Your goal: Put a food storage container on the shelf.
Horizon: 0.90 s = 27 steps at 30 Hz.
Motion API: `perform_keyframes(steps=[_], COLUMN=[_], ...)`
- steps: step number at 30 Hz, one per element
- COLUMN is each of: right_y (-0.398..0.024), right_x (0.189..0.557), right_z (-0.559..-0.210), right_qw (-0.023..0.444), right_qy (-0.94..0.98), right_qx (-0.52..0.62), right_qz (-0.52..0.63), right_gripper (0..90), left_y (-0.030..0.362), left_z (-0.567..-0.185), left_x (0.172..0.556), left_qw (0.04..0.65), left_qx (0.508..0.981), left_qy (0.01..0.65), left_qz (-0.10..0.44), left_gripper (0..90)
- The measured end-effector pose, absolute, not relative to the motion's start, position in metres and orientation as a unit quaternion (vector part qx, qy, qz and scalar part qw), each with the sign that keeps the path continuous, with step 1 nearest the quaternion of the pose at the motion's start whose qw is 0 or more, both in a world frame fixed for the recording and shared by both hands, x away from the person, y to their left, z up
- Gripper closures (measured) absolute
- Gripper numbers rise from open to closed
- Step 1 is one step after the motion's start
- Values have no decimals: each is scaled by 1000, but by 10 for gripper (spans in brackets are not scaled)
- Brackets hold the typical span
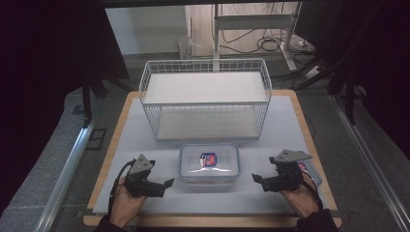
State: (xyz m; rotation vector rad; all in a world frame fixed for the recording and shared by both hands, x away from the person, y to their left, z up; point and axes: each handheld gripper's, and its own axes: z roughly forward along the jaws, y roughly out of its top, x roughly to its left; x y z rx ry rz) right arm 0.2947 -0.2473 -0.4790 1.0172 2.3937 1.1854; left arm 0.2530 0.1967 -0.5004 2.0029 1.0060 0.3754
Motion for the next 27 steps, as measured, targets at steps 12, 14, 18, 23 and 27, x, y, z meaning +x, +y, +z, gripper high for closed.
perform_keyframes(steps=[12, 14, 18, 23, 27], right_y=[-214, -209, -200, -185, -181], right_x=[314, 317, 322, 335, 343], right_z=[-477, -476, -476, -483, -489], right_qw=[97, 91, 79, 40, -9], right_qy=[843, 844, 847, 855, 847], right_qx=[340, 339, 334, 332, 345], right_qz=[406, 404, 407, 397, 404], right_gripper=[23, 40, 66, 93, 83], left_y=[184, 181, 174, 161, 157], left_z=[-495, -496, -498, -505, -508], left_x=[284, 291, 300, 315, 320], left_qw=[449, 452, 452, 439, 436], left_qx=[796, 796, 801, 815, 818], left_qy=[397, 394, 388, 377, 374], left_qz=[89, 74, 50, 12, -7], left_gripper=[24, 25, 21, 22, 2])
